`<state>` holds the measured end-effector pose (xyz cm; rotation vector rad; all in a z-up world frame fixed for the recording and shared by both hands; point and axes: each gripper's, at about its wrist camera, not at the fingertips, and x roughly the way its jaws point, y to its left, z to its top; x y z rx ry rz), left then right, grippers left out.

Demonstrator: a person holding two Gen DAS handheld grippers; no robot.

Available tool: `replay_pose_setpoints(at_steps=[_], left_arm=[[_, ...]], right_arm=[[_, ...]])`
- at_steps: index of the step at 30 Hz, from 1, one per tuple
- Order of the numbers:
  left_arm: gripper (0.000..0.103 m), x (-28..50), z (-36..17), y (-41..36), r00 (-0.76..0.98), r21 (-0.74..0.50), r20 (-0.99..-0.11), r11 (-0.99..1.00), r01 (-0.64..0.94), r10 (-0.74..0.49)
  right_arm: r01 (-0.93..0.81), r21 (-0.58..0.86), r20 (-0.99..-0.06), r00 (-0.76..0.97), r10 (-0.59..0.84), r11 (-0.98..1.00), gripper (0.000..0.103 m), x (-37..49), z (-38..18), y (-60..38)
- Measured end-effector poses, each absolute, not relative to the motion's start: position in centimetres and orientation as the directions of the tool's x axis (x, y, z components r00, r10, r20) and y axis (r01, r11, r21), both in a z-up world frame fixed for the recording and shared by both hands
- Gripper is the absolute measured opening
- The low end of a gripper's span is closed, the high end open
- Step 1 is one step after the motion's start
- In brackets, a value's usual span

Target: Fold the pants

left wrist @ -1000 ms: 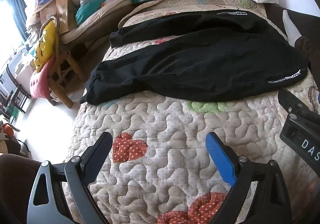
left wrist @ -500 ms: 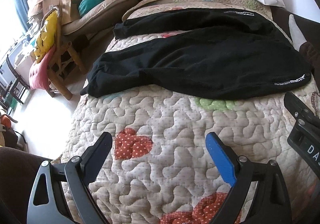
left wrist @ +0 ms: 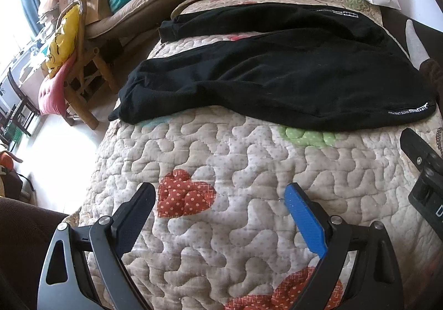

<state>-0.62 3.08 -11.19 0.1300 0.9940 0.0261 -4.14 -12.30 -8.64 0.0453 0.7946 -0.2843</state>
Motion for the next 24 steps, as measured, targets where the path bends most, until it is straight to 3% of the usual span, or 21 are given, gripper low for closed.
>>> replay_pose_setpoints(at_steps=[9,13,16,24], left_arm=[[0.095,-0.6,-11.6,3.4,0.538,0.106,-0.84,0.994,0.034,0.071],[0.1,-0.6,-12.1,4.2,0.529,0.052,-0.847,0.999,-0.007,0.048],[0.103,-0.5,-12.5,5.2,0.51,-0.003,-0.86,0.999,-0.037,0.017],[0.103,-1.2,-12.8,4.9,0.546,0.009,-0.838,1.0,-0.007,0.012]], right_arm=[[0.268,-0.069,-0.714,0.66,-0.235,0.961,0.103,-4.1,-8.7,-12.2],[0.267,-0.067,-0.726,0.648,-0.231,0.961,0.103,-4.0,-8.9,-12.2],[0.271,-0.06,-0.745,0.628,-0.224,0.961,0.103,-3.8,-9.4,-12.4],[0.283,-0.017,-0.816,0.55,-0.177,0.959,0.103,-3.2,-11.3,-13.2]])
